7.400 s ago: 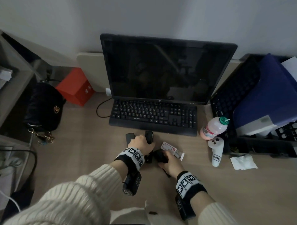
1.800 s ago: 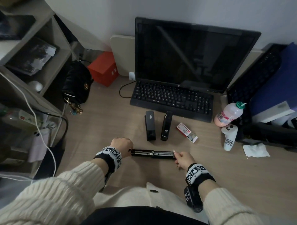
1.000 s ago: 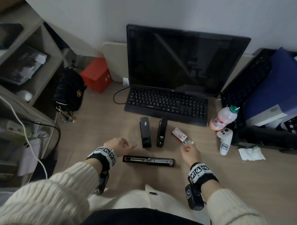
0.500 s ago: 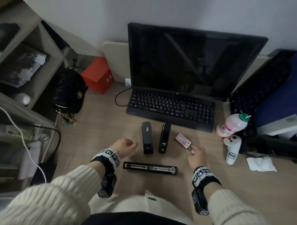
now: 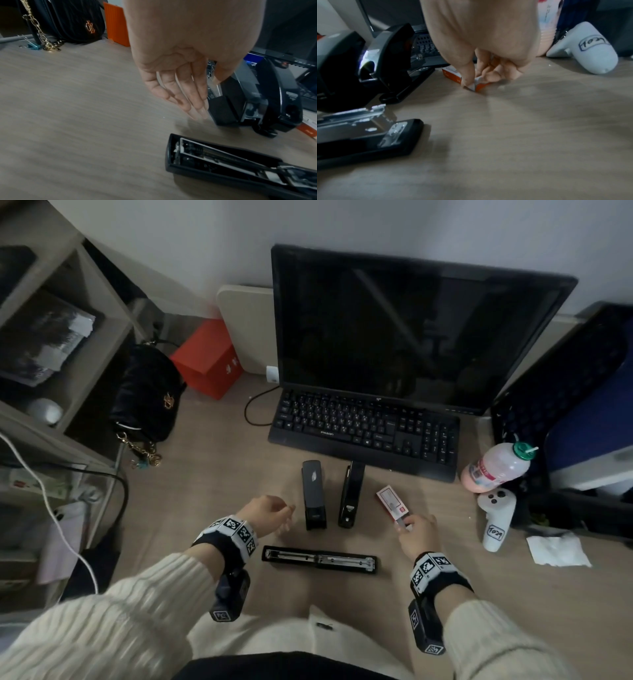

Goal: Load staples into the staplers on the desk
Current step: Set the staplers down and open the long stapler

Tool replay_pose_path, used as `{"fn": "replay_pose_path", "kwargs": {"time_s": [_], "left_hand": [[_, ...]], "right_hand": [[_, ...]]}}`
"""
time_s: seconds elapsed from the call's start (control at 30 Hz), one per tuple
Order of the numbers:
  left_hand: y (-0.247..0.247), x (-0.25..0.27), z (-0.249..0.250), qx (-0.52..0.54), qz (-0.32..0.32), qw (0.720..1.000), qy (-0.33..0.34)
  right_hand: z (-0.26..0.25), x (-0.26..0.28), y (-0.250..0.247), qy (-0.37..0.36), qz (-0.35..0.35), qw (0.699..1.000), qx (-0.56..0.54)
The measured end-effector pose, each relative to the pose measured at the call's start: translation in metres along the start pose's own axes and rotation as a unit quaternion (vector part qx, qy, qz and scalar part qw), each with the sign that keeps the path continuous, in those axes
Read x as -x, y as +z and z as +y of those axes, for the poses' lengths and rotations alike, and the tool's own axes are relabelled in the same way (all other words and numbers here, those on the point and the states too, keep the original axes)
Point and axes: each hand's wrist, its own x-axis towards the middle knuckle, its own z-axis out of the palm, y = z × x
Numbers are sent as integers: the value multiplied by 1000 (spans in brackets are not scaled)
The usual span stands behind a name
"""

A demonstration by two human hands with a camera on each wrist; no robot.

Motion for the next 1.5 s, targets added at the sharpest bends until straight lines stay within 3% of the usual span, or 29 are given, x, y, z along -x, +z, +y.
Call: {"fn": "replay_pose_path", "kwargs": {"time_s": [0.27, 0.7, 0.9, 1.27, 1.5], "left_hand": [[5, 3, -2, 34, -21, 999, -10], [2, 13, -7, 54, -30, 998, -4], [2, 17, -9, 38, -28, 999, -1], [1, 18, -10, 38, -20, 999, 0], [4, 14, -14, 50, -26, 998, -2]], "right_hand": [[-9, 0, -1, 1, -56, 990, 126], [-16, 15, -8, -15, -89, 973, 212], [-11, 24, -14, -63, -17, 984, 163], [-3, 26, -9, -86, -2, 987, 137], [-11, 18, -14, -90, -50, 983, 153]]}}
